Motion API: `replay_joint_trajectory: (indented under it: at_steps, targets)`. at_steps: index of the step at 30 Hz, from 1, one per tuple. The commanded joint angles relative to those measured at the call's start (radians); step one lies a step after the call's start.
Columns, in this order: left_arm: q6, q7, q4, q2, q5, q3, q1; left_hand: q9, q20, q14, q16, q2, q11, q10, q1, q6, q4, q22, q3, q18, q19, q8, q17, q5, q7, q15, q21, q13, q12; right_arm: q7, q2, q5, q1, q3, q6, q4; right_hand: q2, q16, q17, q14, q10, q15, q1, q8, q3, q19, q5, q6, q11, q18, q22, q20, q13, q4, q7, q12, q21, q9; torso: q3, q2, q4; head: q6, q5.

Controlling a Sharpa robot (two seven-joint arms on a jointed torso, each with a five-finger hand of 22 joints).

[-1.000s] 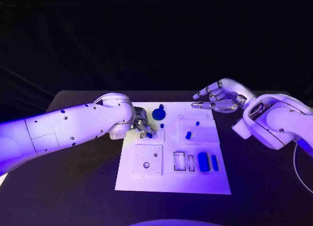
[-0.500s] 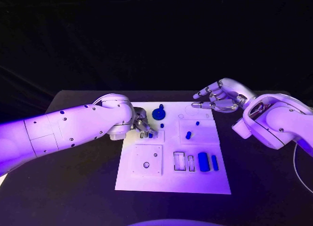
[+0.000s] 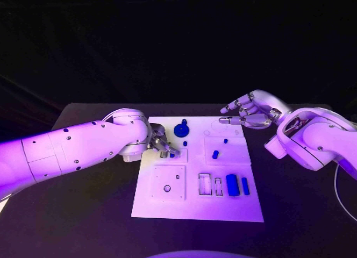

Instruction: Assemble the parts on the task board

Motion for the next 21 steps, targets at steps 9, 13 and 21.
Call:
replay_joint_trajectory:
  at_steps: [9, 13, 21]
  targets:
    - [0.024, -0.009, 0.048, -0.045, 0.028, 0.046, 0.037, 0.0, -0.006, 0.105, 0.003, -0.001, 0.002, 0.003, 0.02, 0.003, 0.016, 0.202, -0.043, -0.016, 0.081, -0.002, 0.263, -0.001, 0.002, -0.009, -0.01, -0.007, -0.003, 0.011, 0.009, 0.005, -0.005, -0.002, 0.011, -0.01, 0.005, -0.008, 0.015, 0.052, -0.004, -0.002, -0.008, 0.003, -0.008, -0.007, 0.002, 0.006, 0.0, 0.006, 0.025, -0.003, 0.0, 0.002, 0.001, -0.005, -0.006, 0.001, 0.0012, -0.001, -0.0002, 0.003, 0.004]
    - [0.08, -0.009, 0.042, -0.064, 0.034, 0.052, 0.074, 0.0, -0.003, 0.105, 0.003, 0.0, 0.007, -0.018, 0.053, -0.012, 0.016, 0.179, -0.072, -0.01, 0.072, -0.007, 0.263, -0.001, 0.008, -0.005, -0.029, -0.035, -0.027, 0.01, 0.01, 0.006, -0.005, -0.002, 0.011, -0.012, 0.005, -0.008, 0.015, 0.052, -0.004, -0.002, -0.008, 0.003, -0.008, -0.007, 0.002, 0.006, 0.0, 0.006, 0.025, -0.003, 0.0, 0.002, 0.001, -0.005, -0.006, 0.001, 0.0016, 0.0, 0.0, 0.004, 0.005]
    - [0.131, 0.001, -0.08, -0.028, 0.067, 0.052, 0.126, -0.06, 0.028, 0.105, 0.003, 0.031, 0.052, -0.122, 0.156, -0.117, 0.017, 0.118, -0.13, 0.004, 0.045, -0.107, 0.263, 0.003, 0.061, 0.033, -0.083, -0.187, -0.154, 0.009, 0.013, 0.006, -0.006, -0.002, 0.007, -0.018, 0.006, -0.007, 0.016, 0.052, -0.004, -0.002, -0.007, 0.003, -0.009, -0.007, 0.002, 0.006, -0.001, 0.006, 0.025, -0.003, 0.0, 0.003, 0.001, -0.005, -0.006, 0.001, 0.0004, -0.001, 0.0021, 0.017, 0.004]
